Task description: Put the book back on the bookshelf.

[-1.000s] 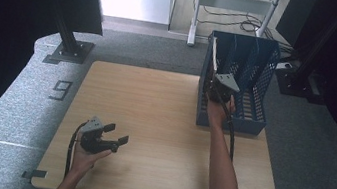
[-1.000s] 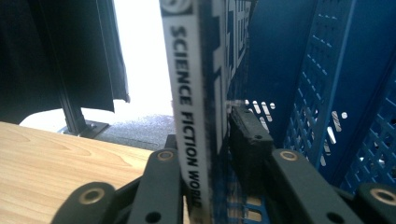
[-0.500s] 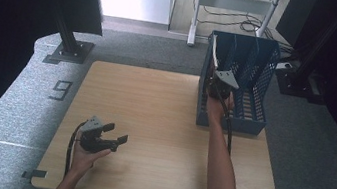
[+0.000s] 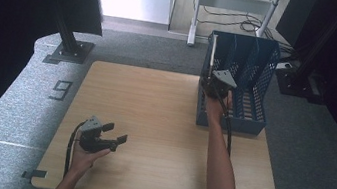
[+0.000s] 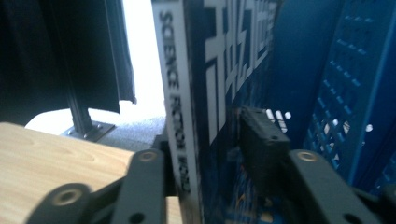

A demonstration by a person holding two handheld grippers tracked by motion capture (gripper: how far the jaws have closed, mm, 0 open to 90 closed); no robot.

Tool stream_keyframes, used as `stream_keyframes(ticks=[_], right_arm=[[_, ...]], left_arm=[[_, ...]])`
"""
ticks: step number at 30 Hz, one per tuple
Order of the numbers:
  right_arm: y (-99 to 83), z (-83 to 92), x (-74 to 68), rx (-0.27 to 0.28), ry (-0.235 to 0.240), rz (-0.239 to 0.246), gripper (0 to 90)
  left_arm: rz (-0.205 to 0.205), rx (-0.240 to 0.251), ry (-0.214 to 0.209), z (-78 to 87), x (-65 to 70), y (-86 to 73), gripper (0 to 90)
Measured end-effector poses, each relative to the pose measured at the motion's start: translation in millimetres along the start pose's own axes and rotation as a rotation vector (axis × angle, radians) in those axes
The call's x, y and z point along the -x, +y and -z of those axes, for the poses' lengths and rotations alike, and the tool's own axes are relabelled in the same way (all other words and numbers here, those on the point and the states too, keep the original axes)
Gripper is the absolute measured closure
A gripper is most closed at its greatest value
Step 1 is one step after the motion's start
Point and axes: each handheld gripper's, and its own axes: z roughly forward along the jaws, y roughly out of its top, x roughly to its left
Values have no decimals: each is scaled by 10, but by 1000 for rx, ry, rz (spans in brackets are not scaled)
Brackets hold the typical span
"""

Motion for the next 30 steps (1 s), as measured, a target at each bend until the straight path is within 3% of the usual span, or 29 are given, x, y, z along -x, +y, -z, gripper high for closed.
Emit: stream_keyframes(ticks=[8, 17, 30], right_arm=[[-70, 129, -24, -39, 19, -31, 473], [-7, 311, -46, -9, 34, -30, 441], [75, 502, -132, -34, 94, -13, 421]], left_arm=[[-13, 0, -4, 3, 42, 12, 198], [-16, 10, 0, 34, 59, 31, 198], [-17, 5, 4, 36, 54, 30, 198]])
